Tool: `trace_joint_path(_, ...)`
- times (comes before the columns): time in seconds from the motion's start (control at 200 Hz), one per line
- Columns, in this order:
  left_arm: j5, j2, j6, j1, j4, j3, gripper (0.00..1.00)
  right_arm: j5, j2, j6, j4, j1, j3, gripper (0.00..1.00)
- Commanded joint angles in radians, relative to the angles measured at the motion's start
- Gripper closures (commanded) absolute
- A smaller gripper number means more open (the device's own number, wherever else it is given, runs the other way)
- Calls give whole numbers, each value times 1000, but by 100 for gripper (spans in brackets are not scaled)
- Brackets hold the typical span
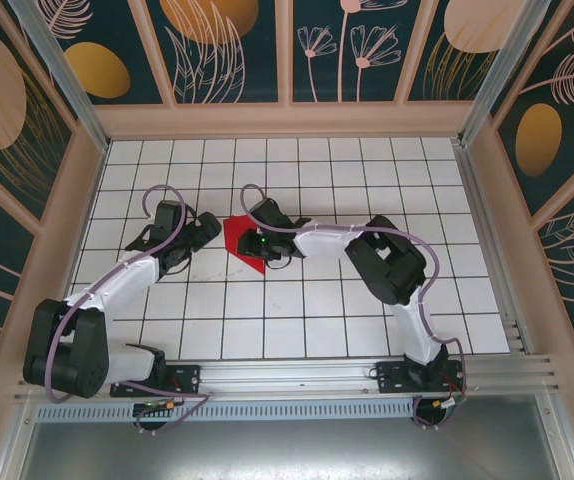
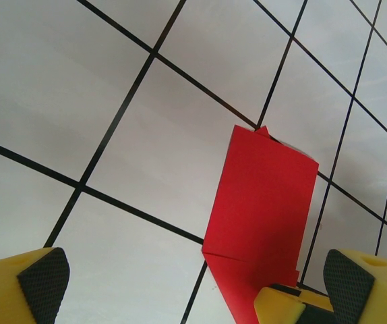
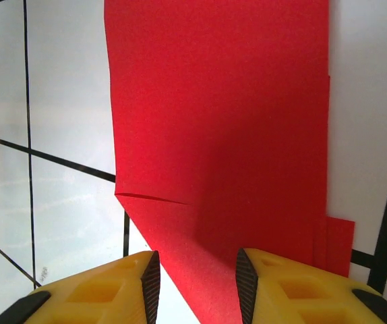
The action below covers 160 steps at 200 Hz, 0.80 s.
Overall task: Fold a paper plane with a square sheet of paper (pick it up from the middle)
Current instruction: Move the paper to the center of the table.
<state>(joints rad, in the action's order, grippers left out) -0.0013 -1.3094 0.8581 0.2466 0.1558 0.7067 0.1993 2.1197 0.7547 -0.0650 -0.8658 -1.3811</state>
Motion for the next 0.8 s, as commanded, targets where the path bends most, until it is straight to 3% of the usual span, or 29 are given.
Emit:
trace_joint_path(0.0,0,12,-5,-7,-18,-9,2,-17,-3,-114,-87,4,-1,62)
trace_joint_path(0.23,71,15,-20,-7,-32,-18,1,27,-145,-364,-76,26,214,62)
trace_joint_path(0.37,149,19,-13,-7,-66,-39,1,81,-251,-421,-48,53,291,62)
trace_joint_path(0.5,225,24,12,-5,-114,-67,2,74,-348,-327,16,66,313,61)
trace_joint_path(0.615,275,33,30,-6,-142,-95,1,-12,-420,-160,74,70,367,62)
trace_joint_path(0.796,320,67,31,-4,-137,-131,2,-19,-454,-4,163,67,451,63)
